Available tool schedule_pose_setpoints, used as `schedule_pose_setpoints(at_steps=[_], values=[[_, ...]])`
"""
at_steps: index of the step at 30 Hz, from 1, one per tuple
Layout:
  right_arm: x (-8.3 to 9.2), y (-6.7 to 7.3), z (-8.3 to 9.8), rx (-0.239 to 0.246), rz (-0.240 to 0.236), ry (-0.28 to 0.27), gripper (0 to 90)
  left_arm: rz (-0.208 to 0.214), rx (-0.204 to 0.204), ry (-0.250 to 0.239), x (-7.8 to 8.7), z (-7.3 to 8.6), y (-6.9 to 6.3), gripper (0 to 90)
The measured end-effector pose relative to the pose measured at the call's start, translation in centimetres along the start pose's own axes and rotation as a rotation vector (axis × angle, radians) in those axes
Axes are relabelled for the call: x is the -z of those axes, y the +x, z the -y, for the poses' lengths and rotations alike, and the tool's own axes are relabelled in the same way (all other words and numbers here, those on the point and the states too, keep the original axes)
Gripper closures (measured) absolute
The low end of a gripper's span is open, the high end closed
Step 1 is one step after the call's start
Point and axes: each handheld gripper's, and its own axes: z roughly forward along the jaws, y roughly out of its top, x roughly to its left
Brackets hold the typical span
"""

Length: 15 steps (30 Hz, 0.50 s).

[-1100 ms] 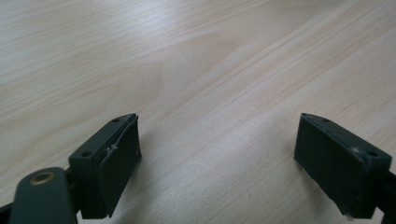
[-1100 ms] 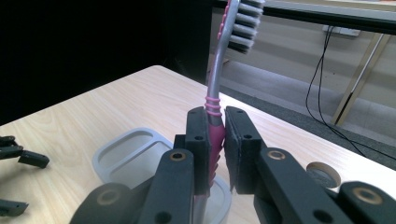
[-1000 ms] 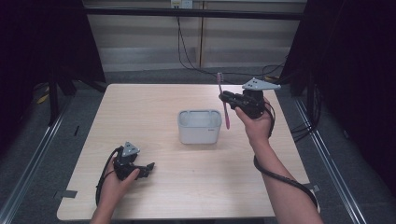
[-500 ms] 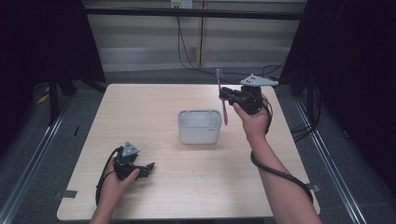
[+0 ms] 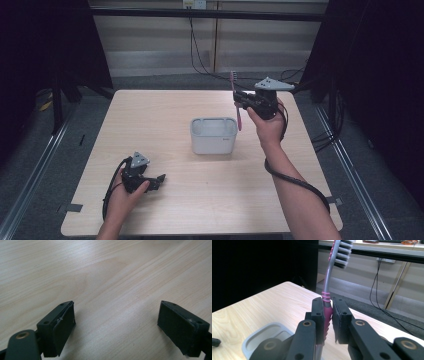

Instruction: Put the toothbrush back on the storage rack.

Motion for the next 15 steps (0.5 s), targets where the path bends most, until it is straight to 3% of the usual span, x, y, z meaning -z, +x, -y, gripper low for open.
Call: schedule_pose_setpoints(at_steps=[15], values=[[-1.1,-0.2,0.3,-0.020,0.006,-0.016,80.6,0.000,0.000,0.000,0.0,0.0,0.0,14.0]])
